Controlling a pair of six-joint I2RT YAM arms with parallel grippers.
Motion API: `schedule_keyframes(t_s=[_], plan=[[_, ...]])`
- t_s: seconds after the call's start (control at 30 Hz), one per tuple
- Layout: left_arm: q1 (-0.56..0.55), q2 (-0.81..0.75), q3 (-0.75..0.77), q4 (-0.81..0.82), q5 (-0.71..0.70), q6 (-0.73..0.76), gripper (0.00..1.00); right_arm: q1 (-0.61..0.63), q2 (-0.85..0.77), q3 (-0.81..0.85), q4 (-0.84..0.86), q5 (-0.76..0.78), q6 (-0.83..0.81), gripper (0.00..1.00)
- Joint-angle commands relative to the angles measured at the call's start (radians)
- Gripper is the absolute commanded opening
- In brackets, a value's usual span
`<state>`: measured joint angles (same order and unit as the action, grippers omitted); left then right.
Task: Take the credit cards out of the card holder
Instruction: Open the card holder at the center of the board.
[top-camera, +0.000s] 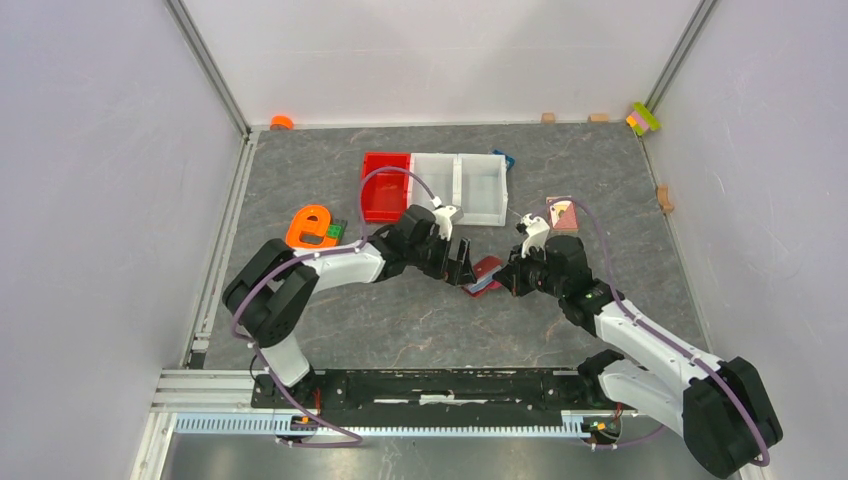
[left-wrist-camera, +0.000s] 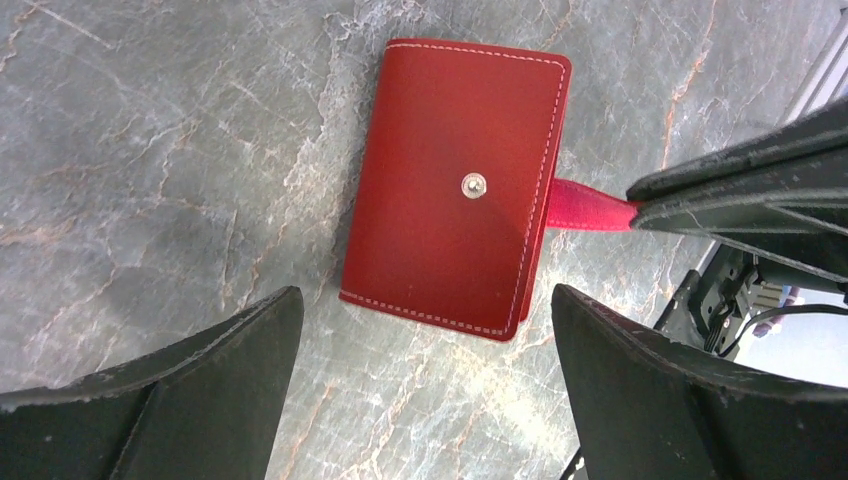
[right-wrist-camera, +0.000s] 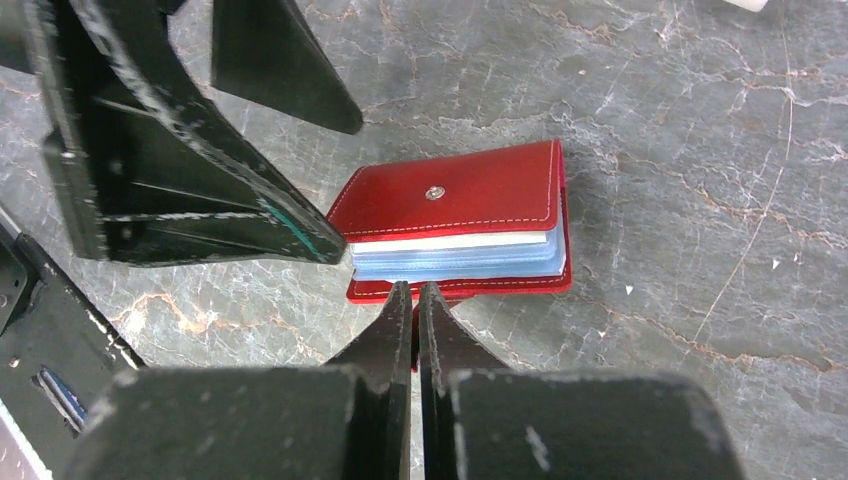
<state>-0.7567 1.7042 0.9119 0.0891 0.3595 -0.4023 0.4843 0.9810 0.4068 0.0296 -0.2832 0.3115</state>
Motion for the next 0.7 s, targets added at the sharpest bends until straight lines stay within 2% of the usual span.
schedule_keyframes(t_s=[0.0,0.23,0.43,0.6,0.67], plan=[[-0.001,0.054,0.062,0.031,0.076,0.041,1.00,0.005,-0.002,0.053,0.019,-0.036,-0.015,0.00],[-0.013,0.116,0.121,-0.043,0.087,0.071,1.00,0.005,0.002,0.055,0.017,-0.041,-0.011,0.00],[-0.013,0.166,0.171,-0.121,0.076,0.083,0.86,0.005,0.003,0.062,0.002,-0.030,-0.010,0.00],[-0.013,0.200,0.212,-0.194,0.037,0.099,0.85,0.004,-0.001,0.067,-0.012,-0.012,-0.013,0.00],[-0.013,0.219,0.230,-0.219,0.036,0.102,0.81,0.005,-0.005,0.073,-0.026,0.024,-0.012,0.00]])
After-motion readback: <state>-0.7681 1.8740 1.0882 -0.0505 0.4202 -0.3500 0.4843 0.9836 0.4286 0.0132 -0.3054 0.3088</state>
